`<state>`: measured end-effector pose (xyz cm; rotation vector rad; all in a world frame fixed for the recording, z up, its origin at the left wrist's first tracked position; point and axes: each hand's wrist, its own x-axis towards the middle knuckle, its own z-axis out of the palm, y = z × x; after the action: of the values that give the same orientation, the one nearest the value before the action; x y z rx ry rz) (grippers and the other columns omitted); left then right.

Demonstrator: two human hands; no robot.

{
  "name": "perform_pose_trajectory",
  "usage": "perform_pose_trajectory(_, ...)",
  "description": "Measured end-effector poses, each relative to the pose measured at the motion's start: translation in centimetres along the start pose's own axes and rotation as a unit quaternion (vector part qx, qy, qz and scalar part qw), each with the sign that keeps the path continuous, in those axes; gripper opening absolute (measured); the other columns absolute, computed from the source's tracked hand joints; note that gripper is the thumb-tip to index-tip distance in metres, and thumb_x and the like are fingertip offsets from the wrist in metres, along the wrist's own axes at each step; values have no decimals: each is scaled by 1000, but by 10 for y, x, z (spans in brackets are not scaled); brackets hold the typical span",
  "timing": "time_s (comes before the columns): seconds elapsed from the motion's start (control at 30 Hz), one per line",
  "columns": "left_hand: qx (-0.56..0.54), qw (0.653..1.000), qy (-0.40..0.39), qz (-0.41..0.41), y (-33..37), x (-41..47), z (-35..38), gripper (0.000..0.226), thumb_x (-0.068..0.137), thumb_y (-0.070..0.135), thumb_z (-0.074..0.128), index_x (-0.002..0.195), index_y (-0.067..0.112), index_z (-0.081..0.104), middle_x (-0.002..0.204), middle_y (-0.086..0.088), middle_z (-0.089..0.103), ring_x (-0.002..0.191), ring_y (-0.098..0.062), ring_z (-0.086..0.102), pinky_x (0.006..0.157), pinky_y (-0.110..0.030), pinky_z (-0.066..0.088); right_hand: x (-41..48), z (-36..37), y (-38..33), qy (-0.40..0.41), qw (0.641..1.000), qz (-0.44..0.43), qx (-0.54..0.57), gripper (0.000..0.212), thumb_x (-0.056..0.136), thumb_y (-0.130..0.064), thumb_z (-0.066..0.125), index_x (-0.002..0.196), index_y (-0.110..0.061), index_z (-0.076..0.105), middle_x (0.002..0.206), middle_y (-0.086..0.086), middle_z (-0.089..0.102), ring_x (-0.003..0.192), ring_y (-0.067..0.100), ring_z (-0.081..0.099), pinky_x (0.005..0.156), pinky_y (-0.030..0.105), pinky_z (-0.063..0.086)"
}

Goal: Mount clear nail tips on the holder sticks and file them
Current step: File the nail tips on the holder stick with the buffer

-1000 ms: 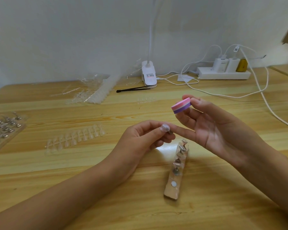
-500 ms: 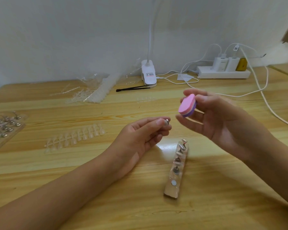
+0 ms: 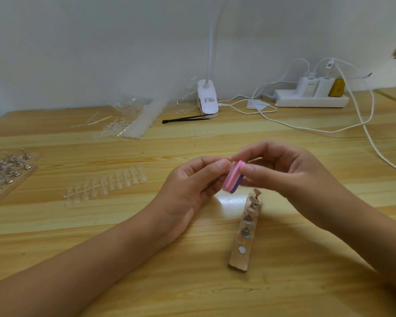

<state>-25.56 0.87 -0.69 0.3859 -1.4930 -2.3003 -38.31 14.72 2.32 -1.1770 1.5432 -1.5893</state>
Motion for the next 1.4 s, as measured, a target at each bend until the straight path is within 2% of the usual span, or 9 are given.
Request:
perform_pose_trajectory(0.13, 3, 1000, 16, 0, 0, 1, -1, 26, 70, 29, 77, 92, 15, 78, 86, -1, 71, 78, -6, 65, 73, -15, 53, 0, 2, 0, 39, 999, -13, 33, 29, 75, -18, 69, 100, -4, 68, 90, 6, 76, 87, 17, 74, 75, 20, 57)
perform_pose_trajectory(0.3, 10, 1000, 21, 2, -1, 1, 0, 30, 64, 32, 77, 89, 16, 79, 85, -1, 71, 78, -6, 65, 74, -15, 53, -1, 3, 0, 30, 999, -13, 24, 29, 74, -19, 71, 98, -5, 68, 90, 8, 76, 88, 18, 74, 77, 21, 57)
perform_pose_trajectory(0.43, 13, 1000, 27, 1, -1, 1, -1, 37, 65, 31, 77, 96, 12, 77, 84, -1, 70, 75, -5, 63, 72, -15, 52, 1, 1, 0, 76, 996, -26, 45, 31, 73, -19, 69, 101, -5, 68, 86, 3, 75, 86, 15, 73, 79, 23, 58)
perform_pose_trajectory(0.57, 17, 1000, 18, 4, -2, 1, -1, 33, 68, 31, 75, 96, 13, 77, 88, -2, 71, 79, -6, 64, 74, -15, 52, 0, 3, 1, 35, 998, -16, 41, 28, 74, -17, 70, 98, -5, 68, 89, 7, 76, 88, 17, 74, 77, 21, 57)
perform_pose_trajectory(0.7, 21, 1000, 11, 4, -2, 1, -1, 35, 69, 33, 75, 97, 12, 77, 85, 2, 71, 77, -4, 64, 75, -15, 53, 2, 0, 3, 79, 994, -36, 61, 28, 75, -18, 69, 101, -6, 69, 87, 2, 75, 88, 16, 73, 80, 23, 57)
perform_pose_trajectory(0.8, 21, 1000, 2, 8, -3, 0, 0, 35, 74, 30, 71, 101, 10, 75, 86, 2, 73, 77, -3, 65, 74, -14, 52, 2, -1, 2, 38, 998, -25, 34, 26, 77, -19, 69, 101, -9, 70, 90, 5, 76, 90, 17, 73, 80, 23, 57)
perform_pose_trajectory(1.13, 16, 1000, 16, 13, -3, 1, 0, 36, 72, 28, 71, 101, 8, 73, 86, 1, 72, 78, -4, 65, 74, -14, 51, 3, -3, 3, 59, 997, -38, 28, 27, 76, -21, 69, 101, -11, 70, 92, 3, 75, 92, 18, 73, 82, 25, 57)
perform_pose_trajectory(1.27, 21, 1000, 13, 18, -4, 1, 0, 36, 75, 27, 69, 104, 6, 72, 93, -3, 74, 84, -6, 68, 77, -15, 52, 2, 0, 4, 26, 999, -30, 21, 26, 77, -18, 68, 102, -10, 70, 95, 6, 76, 92, 18, 73, 80, 22, 56)
perform_pose_trajectory(1.4, 23, 999, 22, 21, -5, 1, 1, 34, 71, 28, 71, 99, 9, 74, 88, 0, 73, 79, -5, 65, 75, -15, 52, 2, -3, 4, 67, 996, -44, 35, 29, 77, -19, 67, 104, -10, 69, 94, 5, 75, 94, 22, 72, 88, 32, 58)
